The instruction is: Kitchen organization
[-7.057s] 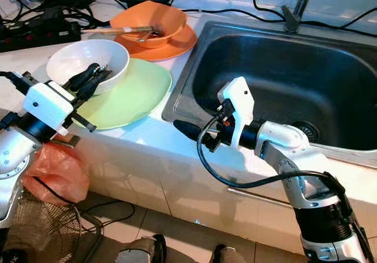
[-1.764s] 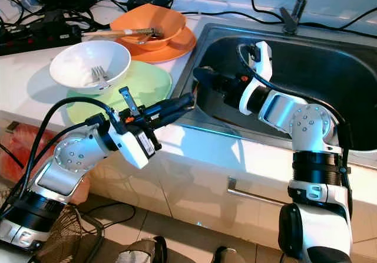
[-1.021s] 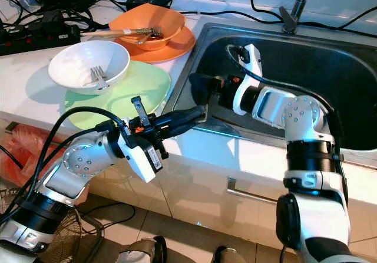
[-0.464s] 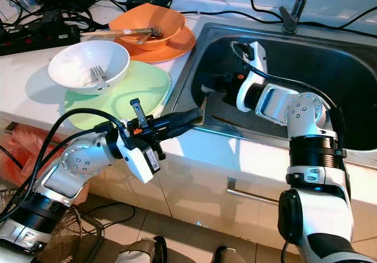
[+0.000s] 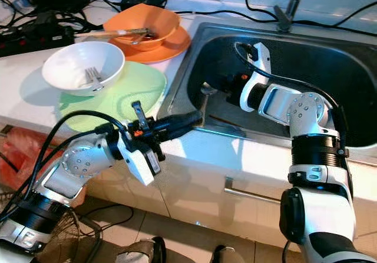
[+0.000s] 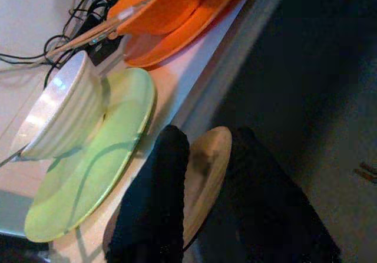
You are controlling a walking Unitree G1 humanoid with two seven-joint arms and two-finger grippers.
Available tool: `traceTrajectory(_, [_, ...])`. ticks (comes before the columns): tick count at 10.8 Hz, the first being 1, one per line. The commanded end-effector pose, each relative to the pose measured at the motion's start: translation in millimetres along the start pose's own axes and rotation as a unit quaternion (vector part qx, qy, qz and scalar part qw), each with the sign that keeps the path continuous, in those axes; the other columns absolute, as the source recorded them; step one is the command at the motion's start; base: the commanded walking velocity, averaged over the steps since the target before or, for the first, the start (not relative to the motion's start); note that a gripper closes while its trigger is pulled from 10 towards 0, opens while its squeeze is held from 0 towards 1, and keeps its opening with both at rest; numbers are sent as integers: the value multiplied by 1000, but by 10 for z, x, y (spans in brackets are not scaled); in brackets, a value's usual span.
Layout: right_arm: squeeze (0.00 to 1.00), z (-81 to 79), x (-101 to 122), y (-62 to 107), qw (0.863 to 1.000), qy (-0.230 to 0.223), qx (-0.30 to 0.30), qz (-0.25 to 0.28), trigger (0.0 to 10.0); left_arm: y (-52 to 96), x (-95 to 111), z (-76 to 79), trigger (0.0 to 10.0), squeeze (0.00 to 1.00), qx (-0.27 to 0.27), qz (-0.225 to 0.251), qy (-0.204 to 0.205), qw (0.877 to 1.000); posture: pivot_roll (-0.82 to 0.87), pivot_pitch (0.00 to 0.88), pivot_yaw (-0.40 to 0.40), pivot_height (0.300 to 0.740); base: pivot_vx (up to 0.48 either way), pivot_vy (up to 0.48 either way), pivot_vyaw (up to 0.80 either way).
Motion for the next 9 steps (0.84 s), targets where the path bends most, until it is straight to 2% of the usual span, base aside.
traceTrajectory(1, [0, -58, 27, 2, 1000, 8, 3, -10, 0, 13, -4, 15, 0, 0, -2, -1, 1, 1000, 95, 155, 23, 740, 0, 0, 0])
traceTrajectory(2, [0, -42, -55, -6, 999, 9, 1, -41, 0, 10, 6, 21, 0, 0, -4, 4, -10, 1000, 94, 157, 22, 740, 0, 0, 0])
traceTrajectory(9, [0, 6, -120, -13, 997, 2, -6, -78, 0, 21, -14, 24, 0, 0, -3, 1, -56, 998, 92, 160, 16, 740, 0, 0, 0])
Point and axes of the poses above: a point about 5 cm out from each wrist's last joint towards the gripper, its own y axis pointing back from the gripper into the wrist, its own x axis along the axis of the wrist's last joint, z = x × y, the point moved 3 cm from there along -y, pointing out of the wrist towards the gripper, and after that the axes turned 15 degrees about -y, right-handed, at the moved point
